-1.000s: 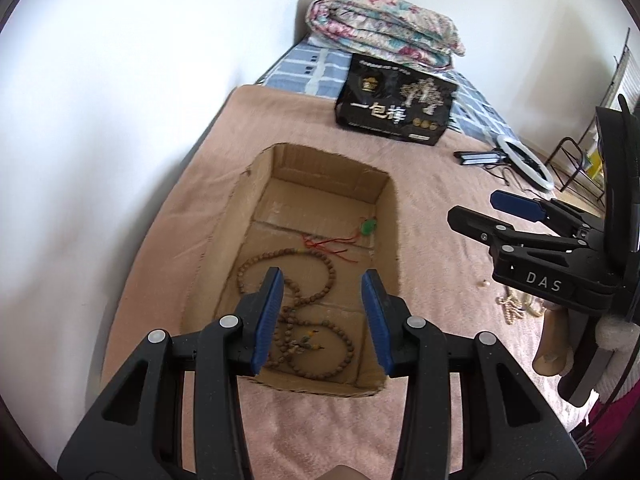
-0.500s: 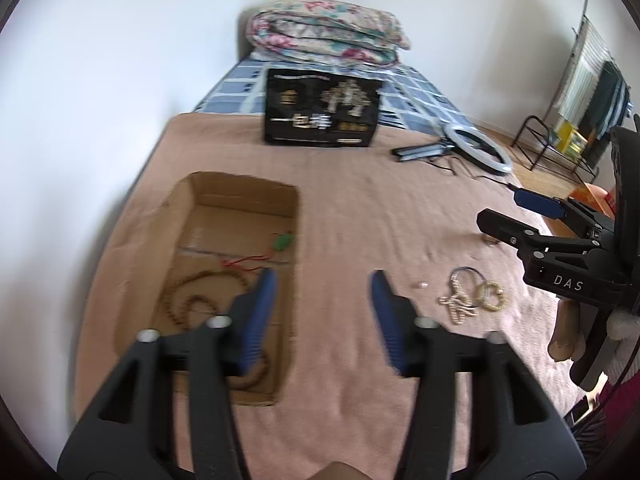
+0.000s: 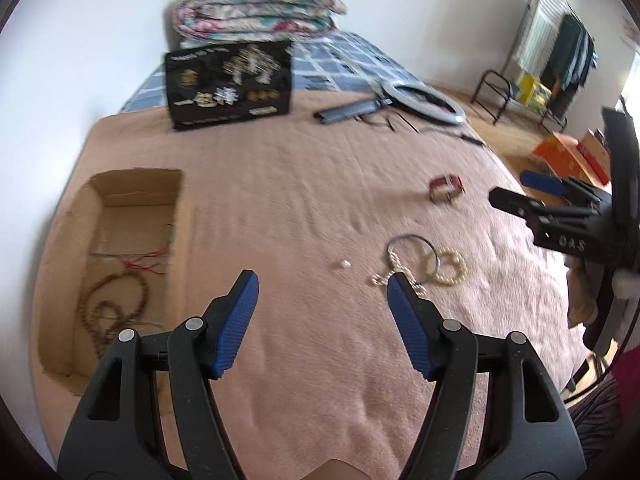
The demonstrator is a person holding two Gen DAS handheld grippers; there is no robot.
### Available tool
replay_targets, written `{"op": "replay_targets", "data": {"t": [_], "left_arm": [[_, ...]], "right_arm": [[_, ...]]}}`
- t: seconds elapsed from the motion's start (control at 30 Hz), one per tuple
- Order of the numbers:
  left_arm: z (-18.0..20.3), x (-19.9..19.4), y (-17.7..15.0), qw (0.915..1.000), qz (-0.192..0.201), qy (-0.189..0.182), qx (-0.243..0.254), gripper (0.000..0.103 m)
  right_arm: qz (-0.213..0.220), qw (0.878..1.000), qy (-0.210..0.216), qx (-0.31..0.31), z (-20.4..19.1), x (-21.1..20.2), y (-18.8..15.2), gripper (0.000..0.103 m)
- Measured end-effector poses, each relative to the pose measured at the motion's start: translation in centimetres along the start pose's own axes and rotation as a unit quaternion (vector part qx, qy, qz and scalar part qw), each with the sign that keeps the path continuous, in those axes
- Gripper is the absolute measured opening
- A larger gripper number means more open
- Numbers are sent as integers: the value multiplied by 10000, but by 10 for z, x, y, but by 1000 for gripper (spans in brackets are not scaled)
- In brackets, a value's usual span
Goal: Organize jewelry
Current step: 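Close the left gripper on the pearl necklace while the right gripper grasps the blue bangle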
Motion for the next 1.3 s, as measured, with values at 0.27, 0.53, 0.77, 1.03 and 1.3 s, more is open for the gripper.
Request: {"op": "replay_targets", "data": {"t": [0.27,0.53,0.77,1.03,1.3], "left_arm": [[33,36,-10,9986,-324,-312,272,68],[66,75,-20,9940,-738,-645,495,51],[81,103,-22,9916,-928,-686,589,48],[88,128,-22,9898,-1092,-654,641,44],[87,149,-27,9875,-1263,-518,787,44]], "right_arm": [[-602,9975,339,119,14,36,-20,81],[-1151,9903,691,366,13,72,-33,77],[-1525,9821,886,660,12,94,-35,53],[-1737,9765,1003,784,10,110,-35,33],[-1810,9764,927,723,10,125,-34,31]]}}
Point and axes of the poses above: each gripper's, at about its wrist camera, not at the fingertips, and x roughly the way its jaws point, z to its right, y to its top, the point moved 3 cm from there along x, roughly the way its jaws point, and after that the axes turned 2 degrees about y, right-handed, at the moved point
